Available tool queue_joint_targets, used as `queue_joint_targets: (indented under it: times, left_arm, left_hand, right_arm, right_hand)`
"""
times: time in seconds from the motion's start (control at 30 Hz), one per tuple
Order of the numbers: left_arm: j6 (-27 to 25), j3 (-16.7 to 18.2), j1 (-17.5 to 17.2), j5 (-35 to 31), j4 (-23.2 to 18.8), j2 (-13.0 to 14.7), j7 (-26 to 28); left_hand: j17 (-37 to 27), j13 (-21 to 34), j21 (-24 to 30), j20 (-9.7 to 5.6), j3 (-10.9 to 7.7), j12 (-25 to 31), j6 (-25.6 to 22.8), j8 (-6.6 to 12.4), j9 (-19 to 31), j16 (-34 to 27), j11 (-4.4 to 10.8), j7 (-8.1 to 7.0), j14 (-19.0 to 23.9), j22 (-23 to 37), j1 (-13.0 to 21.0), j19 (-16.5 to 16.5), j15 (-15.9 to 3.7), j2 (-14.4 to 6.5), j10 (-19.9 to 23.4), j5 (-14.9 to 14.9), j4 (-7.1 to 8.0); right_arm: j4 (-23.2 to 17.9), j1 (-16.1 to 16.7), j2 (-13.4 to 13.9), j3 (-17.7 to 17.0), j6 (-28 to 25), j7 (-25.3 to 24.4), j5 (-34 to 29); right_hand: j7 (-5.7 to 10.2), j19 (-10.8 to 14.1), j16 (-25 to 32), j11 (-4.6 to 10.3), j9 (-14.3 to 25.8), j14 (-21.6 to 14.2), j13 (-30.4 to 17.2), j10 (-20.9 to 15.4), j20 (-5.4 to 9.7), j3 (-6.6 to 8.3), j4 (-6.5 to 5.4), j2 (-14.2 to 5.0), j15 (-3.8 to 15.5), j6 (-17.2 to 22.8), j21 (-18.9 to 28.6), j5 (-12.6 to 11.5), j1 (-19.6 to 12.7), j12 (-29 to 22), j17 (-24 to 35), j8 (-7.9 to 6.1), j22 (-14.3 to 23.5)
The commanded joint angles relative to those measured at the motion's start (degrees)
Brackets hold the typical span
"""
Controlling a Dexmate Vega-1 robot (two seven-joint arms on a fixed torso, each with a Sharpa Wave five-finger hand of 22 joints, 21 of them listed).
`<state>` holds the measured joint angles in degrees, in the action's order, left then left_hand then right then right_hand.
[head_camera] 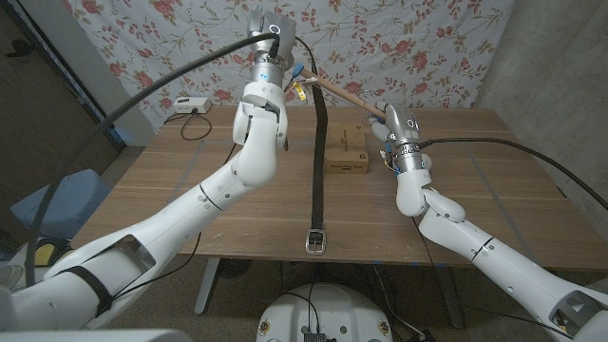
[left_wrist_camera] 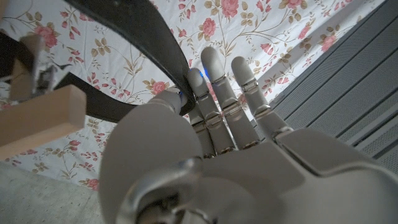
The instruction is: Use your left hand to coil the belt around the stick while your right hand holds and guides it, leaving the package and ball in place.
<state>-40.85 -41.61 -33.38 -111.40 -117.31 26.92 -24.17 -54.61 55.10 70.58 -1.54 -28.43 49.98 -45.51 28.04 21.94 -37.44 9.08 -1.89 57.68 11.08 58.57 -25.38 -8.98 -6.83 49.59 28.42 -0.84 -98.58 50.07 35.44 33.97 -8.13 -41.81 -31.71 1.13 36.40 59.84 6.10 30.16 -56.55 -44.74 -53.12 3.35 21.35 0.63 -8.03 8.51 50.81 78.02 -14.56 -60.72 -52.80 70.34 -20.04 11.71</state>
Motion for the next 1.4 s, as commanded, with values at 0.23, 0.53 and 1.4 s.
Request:
queue_joint_targets:
  times: [0.23,0.53,1.4]
  left_arm:
    - [7.2,6.3,-0.3,-6.6,3.2,-10.7,0.8]
    - [11.6,4.8,3.5,-4.1,2.5,-12.6,-7.3]
    - [8.9,14.0,6.3,26.4,-15.2,-21.9,-35.2]
  left_hand:
    - [-0.9,-0.6,1.1,0.15,-0.71,-0.8,-2.1,9.05,16.3,0.4,1.70,1.91,1.0,0.1,1.6,-0.7,-3.39,-0.7,4.0,0.3,0.08]
    - [-1.3,-0.7,1.7,0.09,-0.98,-1.3,-2.7,8.47,15.3,0.7,1.36,2.25,1.5,0.1,2.0,-1.1,-3.40,-0.6,4.3,0.0,-0.12]
    - [-3.1,0.4,4.0,1.59,-1.93,-2.2,-1.8,6.38,13.8,1.3,-0.78,4.22,1.9,0.5,3.4,-0.2,-3.10,-2.0,4.1,-2.1,-0.55]
  right_arm:
    - [0.7,-0.2,1.4,1.3,3.1,-0.1,-2.2]
    - [0.5,-1.4,0.5,2.8,-0.7,1.2,-6.1]
    - [8.3,-7.9,-3.6,7.6,-4.4,3.1,-6.2]
  right_hand:
    - [-0.17,-0.7,0.6,-0.14,0.5,0.3,-0.1,-0.5,7.18,0.37,-0.45,-0.79,4.04,3.0,0.7,-0.6,-0.9,-0.2,0.1,-0.03,-0.3]
    - [-0.21,-1.0,0.7,-0.24,0.5,0.5,-0.2,-0.5,7.26,0.40,-0.46,-0.70,4.04,3.2,1.0,-0.7,-1.0,-0.2,0.1,0.10,-0.5]
    - [0.03,-1.5,1.0,-0.23,0.6,0.9,-0.1,-0.6,7.20,0.44,-0.57,-0.54,4.05,3.6,1.6,-0.9,-0.9,-0.2,0.1,0.49,-0.9]
